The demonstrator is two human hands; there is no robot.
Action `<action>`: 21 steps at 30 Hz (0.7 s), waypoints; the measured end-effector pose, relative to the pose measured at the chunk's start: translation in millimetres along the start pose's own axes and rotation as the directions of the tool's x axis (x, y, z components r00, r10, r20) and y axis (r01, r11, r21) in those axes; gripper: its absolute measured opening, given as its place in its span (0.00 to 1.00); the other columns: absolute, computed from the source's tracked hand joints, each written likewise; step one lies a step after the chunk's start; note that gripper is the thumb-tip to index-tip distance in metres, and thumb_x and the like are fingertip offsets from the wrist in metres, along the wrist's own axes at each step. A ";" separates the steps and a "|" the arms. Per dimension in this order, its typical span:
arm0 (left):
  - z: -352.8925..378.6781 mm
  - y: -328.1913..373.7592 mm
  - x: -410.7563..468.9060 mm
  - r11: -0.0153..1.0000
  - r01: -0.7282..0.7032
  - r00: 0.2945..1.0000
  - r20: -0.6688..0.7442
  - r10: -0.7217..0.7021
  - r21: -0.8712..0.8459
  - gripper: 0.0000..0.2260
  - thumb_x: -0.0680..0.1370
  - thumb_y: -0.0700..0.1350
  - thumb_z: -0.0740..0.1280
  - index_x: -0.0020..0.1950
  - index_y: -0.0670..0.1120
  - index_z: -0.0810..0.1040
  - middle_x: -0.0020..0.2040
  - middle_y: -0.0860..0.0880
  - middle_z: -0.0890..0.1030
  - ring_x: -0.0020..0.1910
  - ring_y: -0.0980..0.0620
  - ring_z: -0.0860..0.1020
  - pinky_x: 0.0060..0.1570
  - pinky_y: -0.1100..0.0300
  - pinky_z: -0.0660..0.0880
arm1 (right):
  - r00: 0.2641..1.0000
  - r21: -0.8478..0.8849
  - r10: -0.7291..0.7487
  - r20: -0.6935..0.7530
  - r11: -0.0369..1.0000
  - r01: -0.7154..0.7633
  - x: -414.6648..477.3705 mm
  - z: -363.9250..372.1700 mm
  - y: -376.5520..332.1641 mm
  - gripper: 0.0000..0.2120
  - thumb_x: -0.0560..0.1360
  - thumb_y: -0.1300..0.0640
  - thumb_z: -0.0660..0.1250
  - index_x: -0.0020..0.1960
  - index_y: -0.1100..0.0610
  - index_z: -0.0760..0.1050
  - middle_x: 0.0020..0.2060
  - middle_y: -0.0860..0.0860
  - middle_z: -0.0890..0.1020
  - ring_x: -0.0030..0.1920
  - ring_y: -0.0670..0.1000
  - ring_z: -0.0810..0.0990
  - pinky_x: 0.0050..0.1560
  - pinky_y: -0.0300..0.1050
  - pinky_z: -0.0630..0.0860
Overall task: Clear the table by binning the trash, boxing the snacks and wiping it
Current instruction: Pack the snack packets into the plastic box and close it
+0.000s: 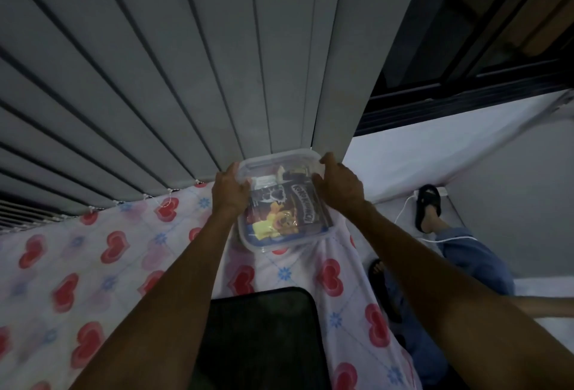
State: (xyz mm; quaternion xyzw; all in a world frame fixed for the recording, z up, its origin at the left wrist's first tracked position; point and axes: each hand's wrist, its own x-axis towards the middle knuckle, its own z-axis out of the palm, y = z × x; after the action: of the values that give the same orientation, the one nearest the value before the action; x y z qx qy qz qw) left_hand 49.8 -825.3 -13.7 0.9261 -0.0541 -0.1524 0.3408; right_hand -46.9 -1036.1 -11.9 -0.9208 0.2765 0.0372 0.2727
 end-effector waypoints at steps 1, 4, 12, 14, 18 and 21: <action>0.4 -0.8 -0.3 1.000 -0.002 1.000 0.000 0.002 -0.008 0.22 0.82 0.45 0.66 0.75 0.45 0.69 0.70 0.37 0.73 0.68 0.37 0.72 0.68 0.49 0.69 | 1.000 0.053 0.008 0.015 0.999 -0.008 11.4 -4.1 -1.1 0.22 0.80 0.41 0.61 0.67 0.53 0.64 0.56 0.58 0.81 0.51 0.59 0.82 0.52 0.56 0.80; 3.2 -1.8 -1.5 1.000 -0.009 1.000 -0.029 0.008 -0.025 0.22 0.82 0.44 0.66 0.75 0.44 0.70 0.70 0.38 0.73 0.69 0.38 0.72 0.68 0.50 0.68 | 0.998 0.158 0.024 0.058 0.987 -0.032 42.3 -3.2 -2.9 0.27 0.81 0.38 0.56 0.66 0.59 0.70 0.58 0.62 0.80 0.57 0.63 0.80 0.57 0.57 0.78; 6.0 -12.1 5.8 0.998 -0.044 0.998 -0.041 0.043 -0.036 0.22 0.81 0.44 0.68 0.74 0.45 0.72 0.68 0.39 0.76 0.66 0.39 0.74 0.67 0.50 0.70 | 0.998 0.201 0.035 0.056 0.979 -0.046 59.1 15.9 -2.5 0.27 0.82 0.39 0.52 0.61 0.62 0.73 0.55 0.62 0.78 0.56 0.63 0.77 0.53 0.50 0.71; 7.0 -12.1 6.2 0.998 -0.030 0.999 -0.046 0.027 -0.051 0.22 0.80 0.45 0.68 0.74 0.45 0.72 0.67 0.39 0.76 0.66 0.40 0.75 0.66 0.49 0.72 | 0.997 0.221 0.037 0.067 0.974 -0.051 61.4 15.7 -0.9 0.26 0.82 0.40 0.53 0.59 0.62 0.74 0.54 0.62 0.79 0.55 0.62 0.77 0.51 0.47 0.69; 12.4 -16.7 7.5 0.997 -0.040 0.998 -0.058 0.036 -0.067 0.21 0.80 0.46 0.68 0.74 0.47 0.72 0.66 0.41 0.77 0.65 0.40 0.76 0.65 0.47 0.75 | 0.999 0.306 0.033 0.006 0.952 -0.033 61.7 20.4 -0.2 0.24 0.83 0.39 0.54 0.51 0.60 0.75 0.46 0.57 0.80 0.51 0.60 0.80 0.52 0.51 0.75; 17.9 -22.1 8.3 0.997 -0.053 0.996 -0.071 0.049 -0.059 0.21 0.81 0.47 0.66 0.74 0.48 0.71 0.67 0.40 0.75 0.65 0.40 0.75 0.66 0.46 0.73 | 1.000 0.290 -0.001 -0.030 0.957 0.010 58.1 21.0 1.0 0.23 0.83 0.41 0.54 0.51 0.60 0.77 0.45 0.57 0.81 0.49 0.61 0.81 0.52 0.53 0.77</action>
State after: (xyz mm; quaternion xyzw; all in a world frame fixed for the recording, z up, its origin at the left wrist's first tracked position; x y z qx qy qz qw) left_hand 51.9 -821.2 -43.0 0.9184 -0.0611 -0.1131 0.3742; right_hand 3.4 -1054.2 -43.0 -0.8722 0.2803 -0.0182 0.4005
